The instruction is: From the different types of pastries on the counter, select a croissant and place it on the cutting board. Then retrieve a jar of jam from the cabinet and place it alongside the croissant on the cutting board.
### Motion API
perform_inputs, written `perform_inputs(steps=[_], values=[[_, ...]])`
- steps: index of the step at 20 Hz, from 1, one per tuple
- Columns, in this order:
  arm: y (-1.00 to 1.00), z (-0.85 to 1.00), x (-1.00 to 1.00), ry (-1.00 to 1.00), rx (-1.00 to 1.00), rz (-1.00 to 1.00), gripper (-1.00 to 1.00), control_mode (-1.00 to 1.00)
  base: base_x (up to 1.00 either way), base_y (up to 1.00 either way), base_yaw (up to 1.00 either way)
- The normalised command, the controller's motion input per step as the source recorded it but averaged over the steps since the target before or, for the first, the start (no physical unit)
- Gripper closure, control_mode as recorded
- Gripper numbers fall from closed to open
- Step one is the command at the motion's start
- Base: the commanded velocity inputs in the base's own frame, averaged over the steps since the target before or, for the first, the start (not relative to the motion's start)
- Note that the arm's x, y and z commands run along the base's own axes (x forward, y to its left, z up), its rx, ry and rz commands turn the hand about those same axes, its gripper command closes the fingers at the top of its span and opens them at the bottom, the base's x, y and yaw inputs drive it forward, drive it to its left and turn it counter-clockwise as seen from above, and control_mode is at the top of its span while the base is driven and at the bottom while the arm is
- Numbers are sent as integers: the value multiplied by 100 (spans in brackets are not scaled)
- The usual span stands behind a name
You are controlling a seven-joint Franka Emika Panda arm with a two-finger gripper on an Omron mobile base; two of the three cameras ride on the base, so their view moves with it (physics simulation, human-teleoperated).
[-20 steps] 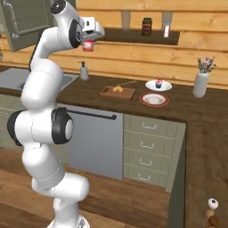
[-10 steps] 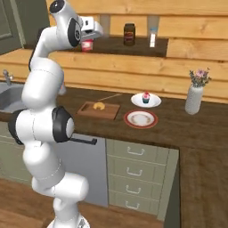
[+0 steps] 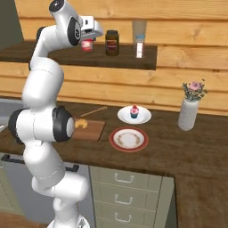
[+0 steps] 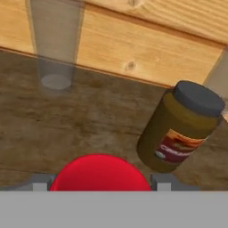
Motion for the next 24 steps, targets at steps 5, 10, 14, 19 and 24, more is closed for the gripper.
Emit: perform_inputs(steps=[5,10,14,19,24], values=[[0,0,0,0,0,0,100,100,35,0,-12],[0,0,0,0,0,0,100,100,0,0,0],[0,0,0,0,0,0,100,100,0,0,0],[0,0,0,0,0,0,100,100,-7,0,0],[7,0,-47,-7,0,1,100,-100,-6,1,0]])
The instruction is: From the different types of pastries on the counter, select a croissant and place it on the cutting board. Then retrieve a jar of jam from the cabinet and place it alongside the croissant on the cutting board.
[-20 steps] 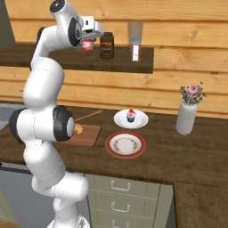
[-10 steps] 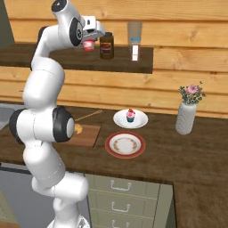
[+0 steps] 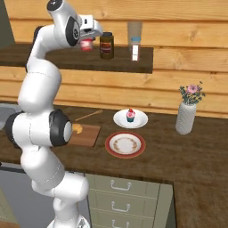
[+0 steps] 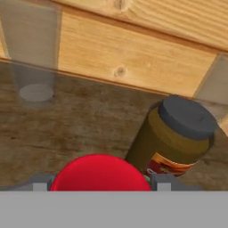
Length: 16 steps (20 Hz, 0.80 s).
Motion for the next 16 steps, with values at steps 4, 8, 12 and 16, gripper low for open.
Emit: perform_inputs(steps=[4,8,12,16], values=[[11,2,-95,-16,0,2,100,-100,0,0,0],[6,0,-100,-9,0,1,100,-100,0,0,0],[3,0,-100,-9,0,0,100,-100,0,0,0],[1,0,-100,-10,0,0,100,-100,0,0,0]])
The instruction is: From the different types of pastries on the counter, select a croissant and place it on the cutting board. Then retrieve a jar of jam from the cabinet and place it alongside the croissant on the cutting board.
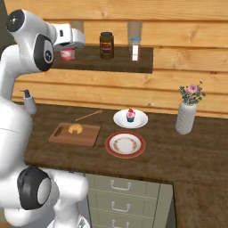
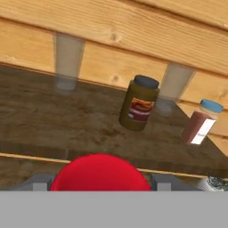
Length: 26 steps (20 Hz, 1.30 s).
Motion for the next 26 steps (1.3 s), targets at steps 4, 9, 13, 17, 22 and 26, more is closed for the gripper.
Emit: perform_inputs(steps=[4,9,13,17,22,26], values=[[0,0,-100,-6,0,1,100,-100,0,0,0],[2,-4,-100,-2,-1,2,100,-100,0,0,0],[7,-15,-100,-1,-2,2,100,-100,0,0,0],[12,-29,-100,0,-3,1,100,-100,0,0,0],[18,-57,-86,0,-7,1,100,-100,0,0,0],[29,-86,-22,0,-7,0,100,-100,0,0,0]])
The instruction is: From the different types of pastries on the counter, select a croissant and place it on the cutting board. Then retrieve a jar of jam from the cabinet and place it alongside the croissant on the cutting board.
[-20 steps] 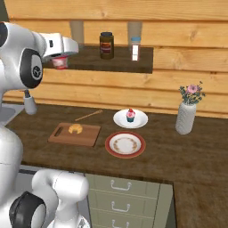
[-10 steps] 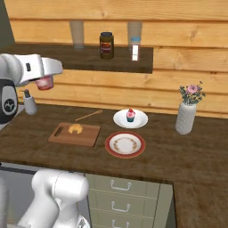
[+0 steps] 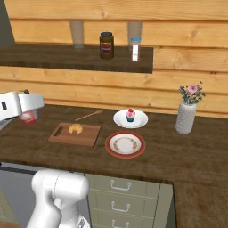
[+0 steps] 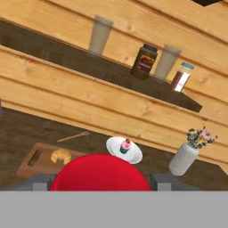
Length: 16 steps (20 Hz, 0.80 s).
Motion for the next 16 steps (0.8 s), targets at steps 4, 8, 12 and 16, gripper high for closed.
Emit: perform_inputs(steps=[4,8,12,16], values=[[16,-67,-1,0,-1,-1,100,-100,0,0,0],[14,-48,1,-2,0,-4,100,-100,0,0,0],[25,-51,5,-3,0,-4,100,-100,0,0,0],[24,-53,10,-7,0,-2,100,-100,0,0,0]])
